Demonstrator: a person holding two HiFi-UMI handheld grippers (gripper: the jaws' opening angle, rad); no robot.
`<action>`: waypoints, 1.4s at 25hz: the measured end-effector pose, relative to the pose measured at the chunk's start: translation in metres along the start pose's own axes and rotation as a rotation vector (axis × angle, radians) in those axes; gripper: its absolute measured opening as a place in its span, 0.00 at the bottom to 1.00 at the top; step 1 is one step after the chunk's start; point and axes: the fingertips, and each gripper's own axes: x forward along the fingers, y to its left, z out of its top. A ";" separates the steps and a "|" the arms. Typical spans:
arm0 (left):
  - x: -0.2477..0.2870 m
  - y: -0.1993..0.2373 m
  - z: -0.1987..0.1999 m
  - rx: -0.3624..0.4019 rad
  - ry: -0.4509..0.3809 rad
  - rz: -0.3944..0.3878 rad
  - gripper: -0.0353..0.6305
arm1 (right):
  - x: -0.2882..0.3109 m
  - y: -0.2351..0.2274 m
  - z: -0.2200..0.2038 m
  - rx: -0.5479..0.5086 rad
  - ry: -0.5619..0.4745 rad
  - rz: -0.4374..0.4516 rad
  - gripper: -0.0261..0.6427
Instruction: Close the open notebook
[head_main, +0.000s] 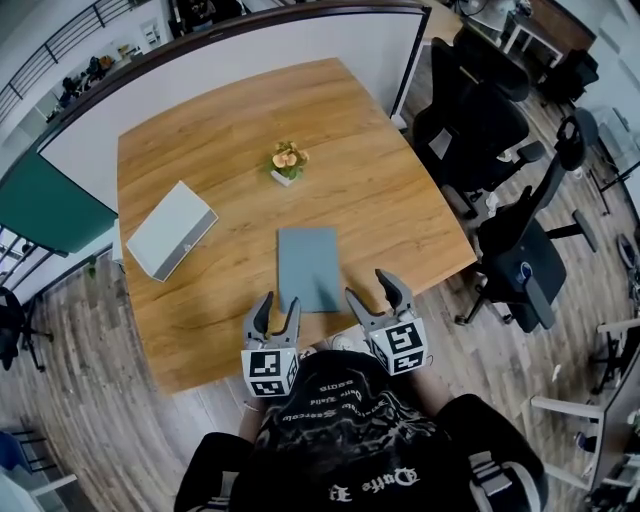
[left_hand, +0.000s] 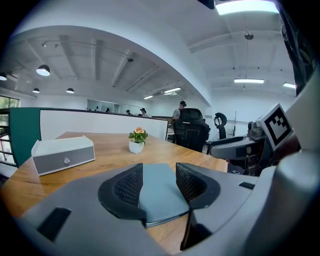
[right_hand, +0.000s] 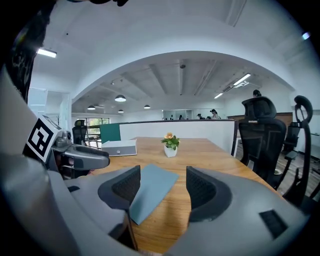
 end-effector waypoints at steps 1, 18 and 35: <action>0.001 -0.001 0.001 0.007 0.001 0.000 0.36 | -0.003 -0.003 -0.001 0.004 -0.001 -0.013 0.46; -0.009 -0.011 0.015 -0.017 -0.058 0.007 0.24 | -0.020 -0.019 0.004 0.005 -0.042 -0.109 0.14; -0.014 -0.018 0.007 -0.061 -0.041 -0.010 0.09 | -0.026 -0.012 -0.013 -0.020 -0.007 -0.081 0.05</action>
